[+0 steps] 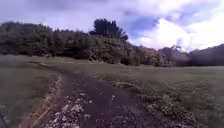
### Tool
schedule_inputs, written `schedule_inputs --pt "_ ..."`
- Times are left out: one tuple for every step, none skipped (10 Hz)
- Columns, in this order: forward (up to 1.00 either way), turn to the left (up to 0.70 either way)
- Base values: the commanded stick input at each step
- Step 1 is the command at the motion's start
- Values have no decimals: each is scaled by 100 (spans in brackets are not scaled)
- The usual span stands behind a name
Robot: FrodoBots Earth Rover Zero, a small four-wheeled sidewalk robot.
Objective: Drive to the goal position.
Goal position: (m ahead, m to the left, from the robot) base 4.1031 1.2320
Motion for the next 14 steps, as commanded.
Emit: schedule_inputs --pt "85 0" --pt "85 0" --pt "85 0" --pt "85 0" --pt "85 0" --pt "85 0" --pt "85 0" --pt "85 0" --pt "85 3" --pt "85 14" --pt "85 25" --pt "85 34" --pt "85 34" --pt "85 34"
